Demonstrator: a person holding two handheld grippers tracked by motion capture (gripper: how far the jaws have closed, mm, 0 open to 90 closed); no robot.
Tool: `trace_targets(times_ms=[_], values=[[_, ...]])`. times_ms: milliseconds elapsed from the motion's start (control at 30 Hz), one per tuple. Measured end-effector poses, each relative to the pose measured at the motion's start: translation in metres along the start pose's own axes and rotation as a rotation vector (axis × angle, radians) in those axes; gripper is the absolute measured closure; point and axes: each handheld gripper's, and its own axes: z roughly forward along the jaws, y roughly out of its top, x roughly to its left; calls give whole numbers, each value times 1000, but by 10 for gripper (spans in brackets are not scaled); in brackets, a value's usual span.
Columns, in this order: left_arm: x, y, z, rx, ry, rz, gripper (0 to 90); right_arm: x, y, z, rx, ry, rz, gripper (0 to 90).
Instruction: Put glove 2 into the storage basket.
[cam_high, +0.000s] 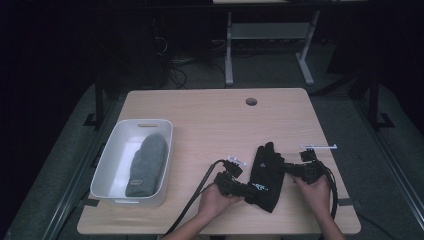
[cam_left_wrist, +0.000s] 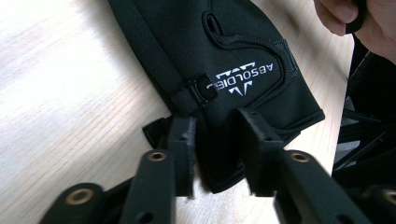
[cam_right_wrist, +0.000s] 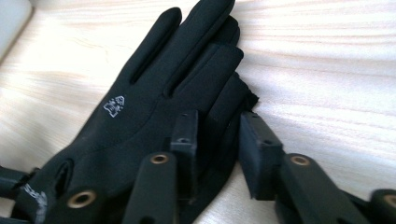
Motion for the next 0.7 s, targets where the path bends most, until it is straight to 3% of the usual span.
trace_targets(times_ms=[200, 233, 500, 700], values=[[5, 0, 0, 1, -31, -13, 787, -2, 1, -1, -4, 26, 0, 776], [5, 0, 0, -6, -36, -17, 794, -2, 1, -1, 2, 36, 20, 788], [8, 1, -3, -13, -45, -17, 805, -5, 3, -7, -7, 79, 57, 798], [8, 1, -8, -18, -45, -19, 808, -1, 6, -11, -16, 95, 60, 800]])
